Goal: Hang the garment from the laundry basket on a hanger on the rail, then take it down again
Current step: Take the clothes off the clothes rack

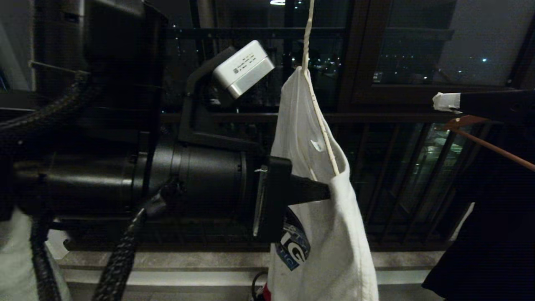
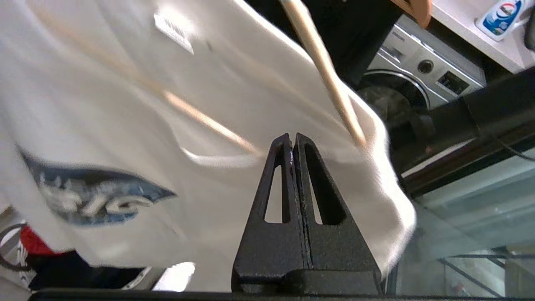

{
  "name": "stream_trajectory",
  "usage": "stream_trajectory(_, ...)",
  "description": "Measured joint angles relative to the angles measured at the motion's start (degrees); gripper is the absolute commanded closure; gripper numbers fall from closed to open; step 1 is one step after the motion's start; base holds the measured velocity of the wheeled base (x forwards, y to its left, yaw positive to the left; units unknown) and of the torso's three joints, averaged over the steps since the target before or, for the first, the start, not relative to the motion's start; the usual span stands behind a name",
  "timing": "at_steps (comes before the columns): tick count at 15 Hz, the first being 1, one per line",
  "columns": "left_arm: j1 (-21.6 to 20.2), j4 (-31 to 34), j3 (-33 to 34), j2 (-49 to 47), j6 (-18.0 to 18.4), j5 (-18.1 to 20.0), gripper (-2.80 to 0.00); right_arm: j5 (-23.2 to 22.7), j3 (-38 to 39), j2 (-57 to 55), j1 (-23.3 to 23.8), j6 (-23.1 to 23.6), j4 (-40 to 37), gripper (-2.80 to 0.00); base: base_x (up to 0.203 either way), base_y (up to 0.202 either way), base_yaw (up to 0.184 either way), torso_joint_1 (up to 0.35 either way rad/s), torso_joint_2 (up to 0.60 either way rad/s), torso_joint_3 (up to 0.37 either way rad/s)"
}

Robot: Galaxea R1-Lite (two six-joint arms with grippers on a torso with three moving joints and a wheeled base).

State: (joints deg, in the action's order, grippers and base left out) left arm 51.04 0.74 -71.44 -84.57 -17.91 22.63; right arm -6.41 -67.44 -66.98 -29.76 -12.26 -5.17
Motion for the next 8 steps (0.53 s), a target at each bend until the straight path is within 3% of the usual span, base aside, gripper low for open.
stream_trajectory(8,0.2,-0.17,-8.26,-8.61,-0.06,-2.42,0.0,0.2,-0.09,0.59,0.0,-0.05,0.02,0.0,0.0,0.0,0.0,0.0,0.0,0.0)
